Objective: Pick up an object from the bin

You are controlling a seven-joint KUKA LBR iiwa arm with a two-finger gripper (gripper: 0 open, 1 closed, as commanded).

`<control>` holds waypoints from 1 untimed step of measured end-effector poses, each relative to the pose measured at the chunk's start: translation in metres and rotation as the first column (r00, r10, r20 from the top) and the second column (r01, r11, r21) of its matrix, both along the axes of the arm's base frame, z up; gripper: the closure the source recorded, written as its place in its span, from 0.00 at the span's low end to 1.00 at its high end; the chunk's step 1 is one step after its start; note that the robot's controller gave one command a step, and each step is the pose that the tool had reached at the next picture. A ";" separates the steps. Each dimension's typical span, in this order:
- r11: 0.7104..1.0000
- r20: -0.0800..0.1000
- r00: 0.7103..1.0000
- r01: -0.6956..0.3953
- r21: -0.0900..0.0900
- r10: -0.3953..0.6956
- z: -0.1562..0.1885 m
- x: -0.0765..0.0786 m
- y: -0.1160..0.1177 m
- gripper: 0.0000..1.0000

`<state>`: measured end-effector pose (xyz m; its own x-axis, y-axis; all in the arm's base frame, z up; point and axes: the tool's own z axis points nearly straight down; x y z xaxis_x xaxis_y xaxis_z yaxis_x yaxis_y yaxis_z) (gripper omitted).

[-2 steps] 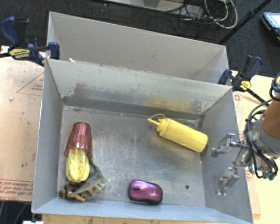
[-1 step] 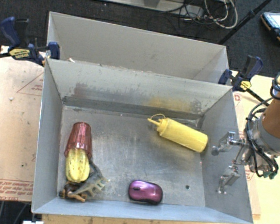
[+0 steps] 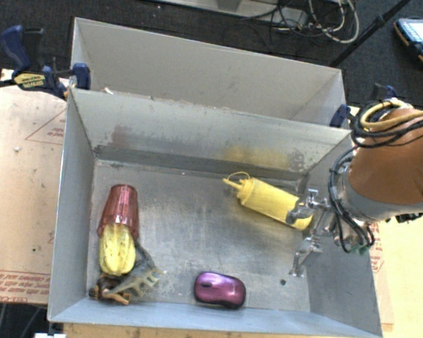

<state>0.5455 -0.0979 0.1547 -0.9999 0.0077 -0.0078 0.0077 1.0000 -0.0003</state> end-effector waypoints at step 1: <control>0.997 -0.015 0.997 0.082 0.002 -0.082 -0.009 0.035 0.022 0.00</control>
Offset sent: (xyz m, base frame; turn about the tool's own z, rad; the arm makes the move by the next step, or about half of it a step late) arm 0.0997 0.0107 -0.0153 0.0294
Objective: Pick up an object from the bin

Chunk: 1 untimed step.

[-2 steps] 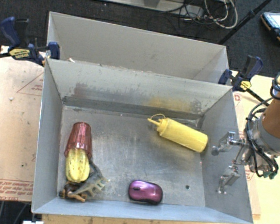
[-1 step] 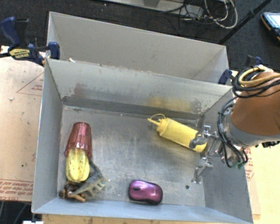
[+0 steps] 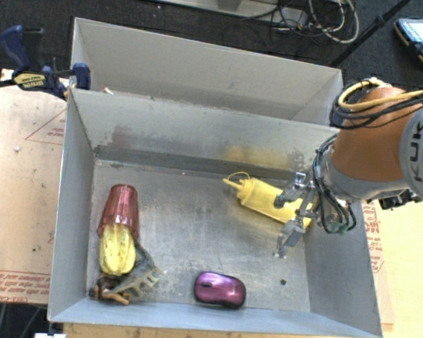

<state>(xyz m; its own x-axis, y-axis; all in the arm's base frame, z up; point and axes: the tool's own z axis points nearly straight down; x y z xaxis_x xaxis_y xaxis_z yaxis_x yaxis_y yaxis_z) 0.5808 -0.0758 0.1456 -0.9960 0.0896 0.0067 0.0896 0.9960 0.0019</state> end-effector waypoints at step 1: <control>0.999 0.016 0.999 -0.050 -0.003 0.051 -0.002 0.065 -0.009 0.00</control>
Offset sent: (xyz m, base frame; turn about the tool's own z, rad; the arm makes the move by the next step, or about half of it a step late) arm 0.0444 -0.0128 -0.0756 0.2027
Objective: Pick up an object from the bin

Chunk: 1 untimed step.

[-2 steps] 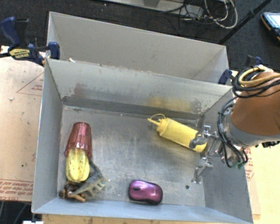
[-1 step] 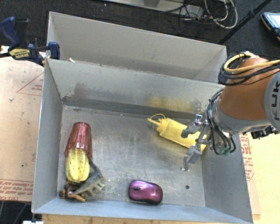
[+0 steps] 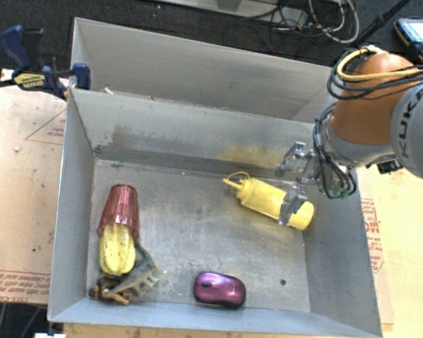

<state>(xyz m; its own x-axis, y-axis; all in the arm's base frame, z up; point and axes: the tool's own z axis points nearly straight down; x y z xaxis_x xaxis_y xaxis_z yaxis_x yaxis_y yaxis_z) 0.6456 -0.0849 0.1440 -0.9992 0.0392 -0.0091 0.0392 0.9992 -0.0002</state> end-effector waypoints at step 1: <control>0.974 -0.005 0.974 0.225 0.002 -0.225 -0.057 -0.014 -0.003 0.00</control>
Offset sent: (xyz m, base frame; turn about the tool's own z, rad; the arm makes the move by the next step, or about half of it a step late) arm -0.0021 0.0060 -0.0740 0.1775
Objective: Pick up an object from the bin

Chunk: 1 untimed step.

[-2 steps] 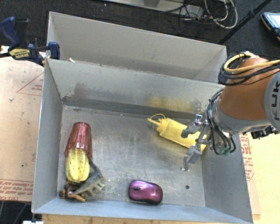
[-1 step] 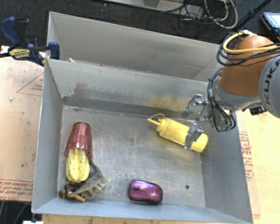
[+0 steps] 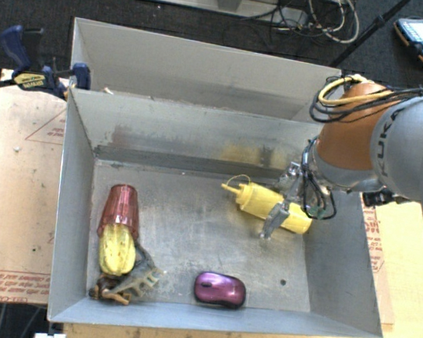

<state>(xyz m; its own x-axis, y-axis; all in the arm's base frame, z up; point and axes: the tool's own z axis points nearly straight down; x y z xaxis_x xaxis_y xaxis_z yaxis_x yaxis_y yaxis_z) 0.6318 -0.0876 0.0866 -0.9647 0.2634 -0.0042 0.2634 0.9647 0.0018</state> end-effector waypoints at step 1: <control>0.999 0.003 0.999 -0.049 -0.003 0.049 -0.014 0.014 0.008 1.00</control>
Offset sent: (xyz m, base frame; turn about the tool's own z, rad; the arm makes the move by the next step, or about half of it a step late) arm 0.0000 0.0000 0.0000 0.0000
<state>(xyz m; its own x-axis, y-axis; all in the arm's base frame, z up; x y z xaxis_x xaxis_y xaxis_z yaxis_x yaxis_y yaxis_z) 0.6458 -0.0798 0.0729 -0.9765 0.2154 -0.0075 0.2154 0.9765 -0.0004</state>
